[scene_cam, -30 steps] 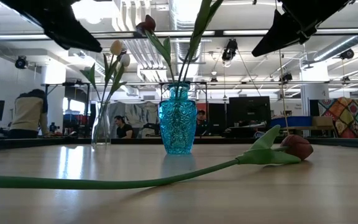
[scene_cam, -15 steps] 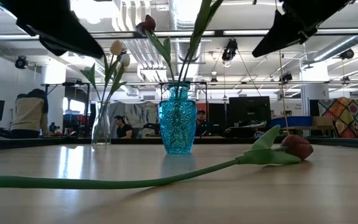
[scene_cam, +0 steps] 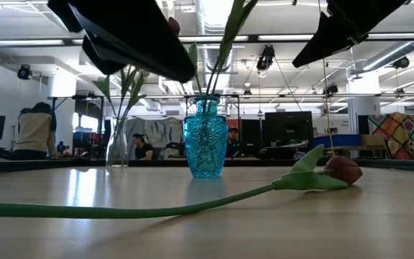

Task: Sort flowers into vase by color
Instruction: Put the dark red flower into the blue vase

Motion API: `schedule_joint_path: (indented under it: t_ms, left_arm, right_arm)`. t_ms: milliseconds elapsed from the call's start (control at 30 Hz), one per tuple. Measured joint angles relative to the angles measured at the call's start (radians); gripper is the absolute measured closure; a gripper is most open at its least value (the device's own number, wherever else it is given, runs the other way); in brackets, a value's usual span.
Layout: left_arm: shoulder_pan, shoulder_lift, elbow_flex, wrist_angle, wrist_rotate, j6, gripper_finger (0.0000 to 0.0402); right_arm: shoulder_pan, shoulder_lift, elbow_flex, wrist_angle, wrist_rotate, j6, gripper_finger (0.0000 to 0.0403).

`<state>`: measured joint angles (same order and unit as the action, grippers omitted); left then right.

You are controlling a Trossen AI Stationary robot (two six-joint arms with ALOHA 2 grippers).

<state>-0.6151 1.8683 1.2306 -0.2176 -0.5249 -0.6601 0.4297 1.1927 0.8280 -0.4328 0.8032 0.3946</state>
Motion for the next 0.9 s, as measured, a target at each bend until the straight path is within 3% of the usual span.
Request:
schedule_joint_path:
  t_ms: [400,767,900]
  left_arm:
    - [0.04,0.204,0.156,-0.009,-0.008,-0.075,0.0397]
    - [0.073,0.309,0.255,-0.106,-0.021,-0.101,0.0288]
    - [0.088,0.324,0.276,-0.1,-0.011,-0.088,0.0268]
  right_arm:
    - [0.0,-0.003,0.016,0.004,-0.018,-0.004,0.039]
    - [0.0,-0.003,0.016,0.004,-0.018,0.002,0.039]
    - [0.002,-0.003,0.016,0.004,-0.019,0.005,0.039]
